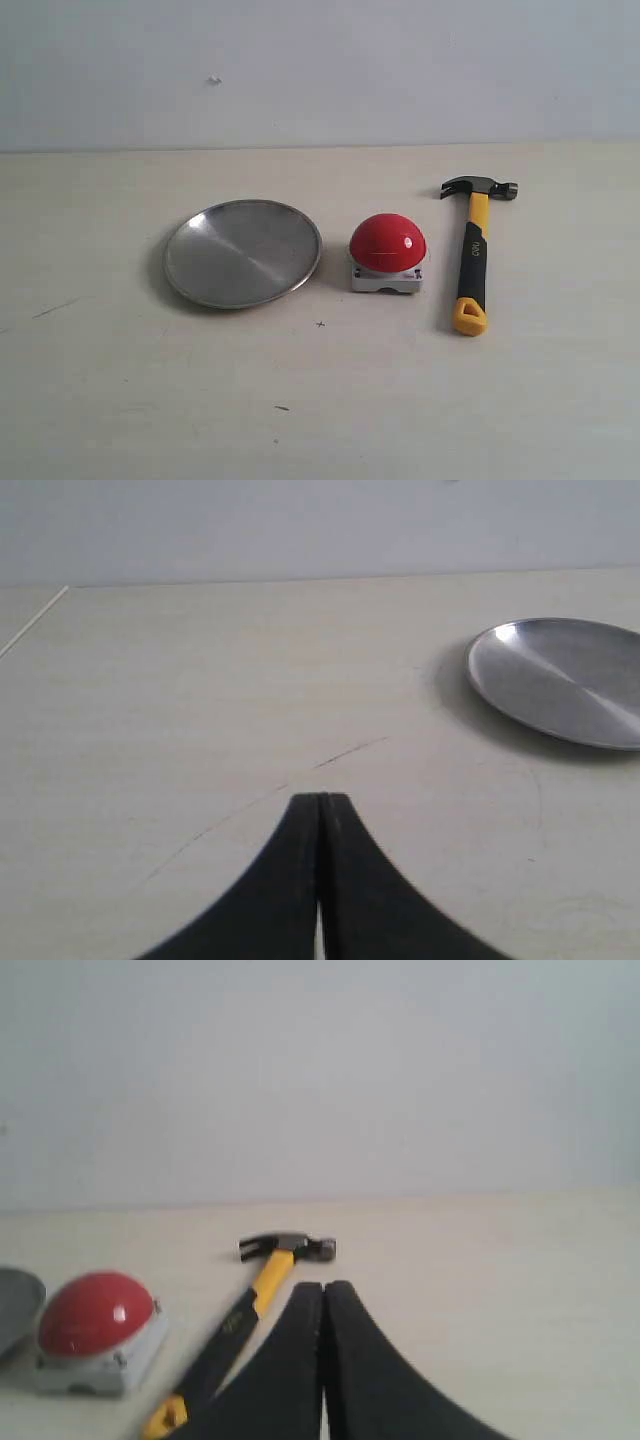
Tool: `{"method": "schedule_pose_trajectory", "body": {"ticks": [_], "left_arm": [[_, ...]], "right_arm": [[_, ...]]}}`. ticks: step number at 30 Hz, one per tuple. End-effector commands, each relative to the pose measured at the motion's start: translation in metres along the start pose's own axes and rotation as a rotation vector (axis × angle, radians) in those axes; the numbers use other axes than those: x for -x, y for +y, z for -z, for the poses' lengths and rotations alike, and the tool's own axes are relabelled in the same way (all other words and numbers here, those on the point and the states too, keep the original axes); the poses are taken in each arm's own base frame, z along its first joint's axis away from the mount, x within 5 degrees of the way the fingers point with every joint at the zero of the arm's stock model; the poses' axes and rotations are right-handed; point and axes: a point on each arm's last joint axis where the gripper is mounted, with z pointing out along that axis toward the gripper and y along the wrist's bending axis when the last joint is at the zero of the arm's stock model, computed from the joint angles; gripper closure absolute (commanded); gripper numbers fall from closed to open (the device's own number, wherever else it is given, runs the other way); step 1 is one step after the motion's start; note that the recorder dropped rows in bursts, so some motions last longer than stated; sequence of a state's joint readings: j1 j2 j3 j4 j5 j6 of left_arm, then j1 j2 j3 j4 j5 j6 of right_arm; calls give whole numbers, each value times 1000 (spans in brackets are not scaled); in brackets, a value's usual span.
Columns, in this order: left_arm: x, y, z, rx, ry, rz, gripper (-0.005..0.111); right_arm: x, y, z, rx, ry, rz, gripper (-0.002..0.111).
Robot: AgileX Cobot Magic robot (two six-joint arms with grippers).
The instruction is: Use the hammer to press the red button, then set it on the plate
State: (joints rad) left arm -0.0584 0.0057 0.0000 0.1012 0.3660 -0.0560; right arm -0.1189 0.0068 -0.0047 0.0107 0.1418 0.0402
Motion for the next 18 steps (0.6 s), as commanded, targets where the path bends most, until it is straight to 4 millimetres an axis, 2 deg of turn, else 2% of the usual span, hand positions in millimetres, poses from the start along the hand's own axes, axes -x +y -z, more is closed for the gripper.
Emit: {"method": "schedule_pose_trajectory", "body": {"ticks": [1,5,8,10,11,15,18], "left_arm": [[1,0,0,-3,-9,12,107],[1,0,0,-3,-9,12,107],[1,0,0,-3,-9,12,107],[1,0,0,-3,-9,12,107],[1,0,0,-3,-9,12,107],[1,0,0,-3,-9,12,107],[1,0,0,-3,-9,12,107]], "right_arm": [[18,0,2,15,-217,-122,108],[36,-1,8,50,-422,-269,108],[46,-3,14,101,-551,-498,108],[51,-4,16,122,-587,-549,108],[59,-3,18,128,-596,-547,108],[88,1,10,94,-417,-502,108],[110,5,-18,34,-205,-345,108]]}}
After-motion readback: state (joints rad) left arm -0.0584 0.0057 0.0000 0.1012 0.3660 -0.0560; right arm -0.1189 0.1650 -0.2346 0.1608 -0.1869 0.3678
